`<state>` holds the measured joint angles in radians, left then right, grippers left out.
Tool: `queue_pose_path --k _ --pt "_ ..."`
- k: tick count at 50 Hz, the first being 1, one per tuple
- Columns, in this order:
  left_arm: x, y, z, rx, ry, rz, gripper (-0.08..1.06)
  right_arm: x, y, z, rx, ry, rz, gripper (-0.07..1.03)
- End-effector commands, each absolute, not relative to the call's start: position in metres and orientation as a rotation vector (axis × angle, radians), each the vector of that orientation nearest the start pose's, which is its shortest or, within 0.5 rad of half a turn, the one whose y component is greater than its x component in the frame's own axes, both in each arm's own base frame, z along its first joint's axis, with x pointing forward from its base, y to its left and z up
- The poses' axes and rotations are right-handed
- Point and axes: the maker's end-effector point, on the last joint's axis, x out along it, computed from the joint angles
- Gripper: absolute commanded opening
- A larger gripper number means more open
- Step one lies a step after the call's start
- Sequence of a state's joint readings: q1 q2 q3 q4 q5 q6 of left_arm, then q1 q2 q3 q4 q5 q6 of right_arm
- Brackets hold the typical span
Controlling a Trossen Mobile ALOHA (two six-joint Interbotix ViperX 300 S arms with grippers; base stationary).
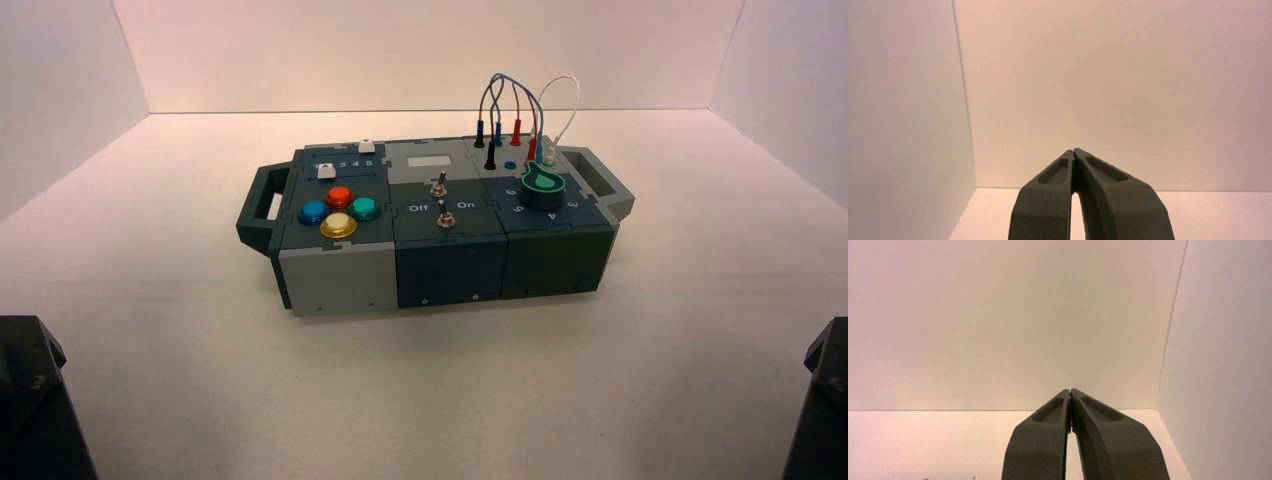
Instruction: Move the box closer.
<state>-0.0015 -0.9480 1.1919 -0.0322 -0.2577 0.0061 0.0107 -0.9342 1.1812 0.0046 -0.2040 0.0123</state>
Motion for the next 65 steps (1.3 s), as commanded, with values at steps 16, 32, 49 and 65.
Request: queue_pose_path --k 16,32,49,65 --pt "0.263 0.000 0.287 -0.022 -0.011 0.003 -0.03 0.265 0.008 0.287 0.022 0.029 0.029 -0.02" --pt "0.294 -0.039 0.263 -0.012 0.258 -0.129 -0.03 0.287 0.051 0.269 0.001 0.256 0.171 -0.02" --pt "0.371 -0.097 0.206 0.025 0.604 -0.238 -0.03 0.360 0.089 0.230 -0.042 0.559 0.229 -0.02" --pt "0.442 -0.120 0.150 -0.007 0.849 -0.226 -0.03 0.422 0.134 0.174 -0.098 0.820 0.281 -0.02"
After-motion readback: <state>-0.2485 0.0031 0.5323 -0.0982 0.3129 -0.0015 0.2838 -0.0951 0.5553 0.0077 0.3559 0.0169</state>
